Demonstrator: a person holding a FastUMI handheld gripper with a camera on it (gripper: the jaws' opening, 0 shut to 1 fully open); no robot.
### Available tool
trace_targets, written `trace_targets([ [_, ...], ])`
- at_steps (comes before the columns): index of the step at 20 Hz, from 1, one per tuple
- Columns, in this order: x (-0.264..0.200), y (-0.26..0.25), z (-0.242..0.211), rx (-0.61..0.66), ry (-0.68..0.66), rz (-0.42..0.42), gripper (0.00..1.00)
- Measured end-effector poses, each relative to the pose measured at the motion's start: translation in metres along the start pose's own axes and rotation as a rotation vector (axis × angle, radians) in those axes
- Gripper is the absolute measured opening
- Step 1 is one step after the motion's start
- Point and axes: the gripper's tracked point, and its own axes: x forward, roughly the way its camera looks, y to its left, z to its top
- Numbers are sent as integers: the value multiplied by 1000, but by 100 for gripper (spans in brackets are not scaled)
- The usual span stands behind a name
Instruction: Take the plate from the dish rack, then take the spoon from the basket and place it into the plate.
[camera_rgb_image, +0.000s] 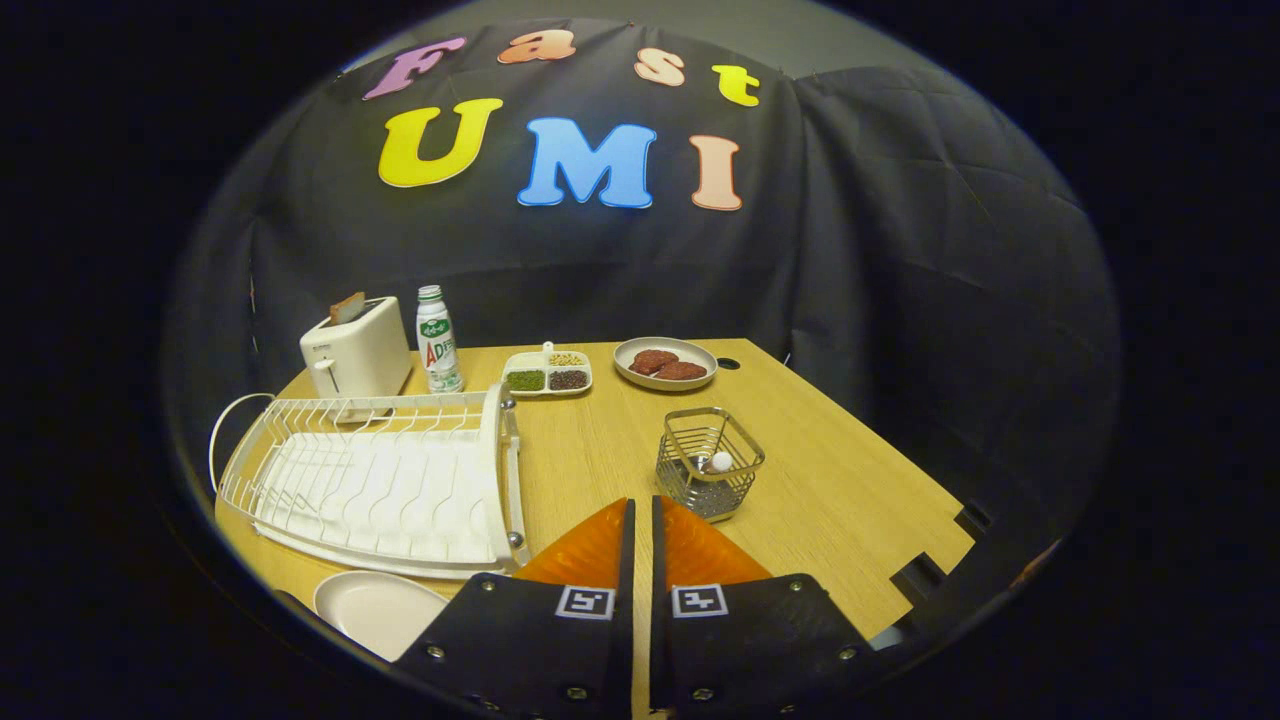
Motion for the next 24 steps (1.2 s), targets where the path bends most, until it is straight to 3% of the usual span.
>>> trace_targets([
  [2,6,-8,3,4,1,-26,9],
  [4,13,-16,4,5,9,-51,20],
  [11,32,-29,1,16,48,-71,24],
  [21,45,-28,0,13,71,-40,24],
  [23,42,-28,0,17,69,-39,13],
  [24,41,-28,1,16,70,-40,13],
])
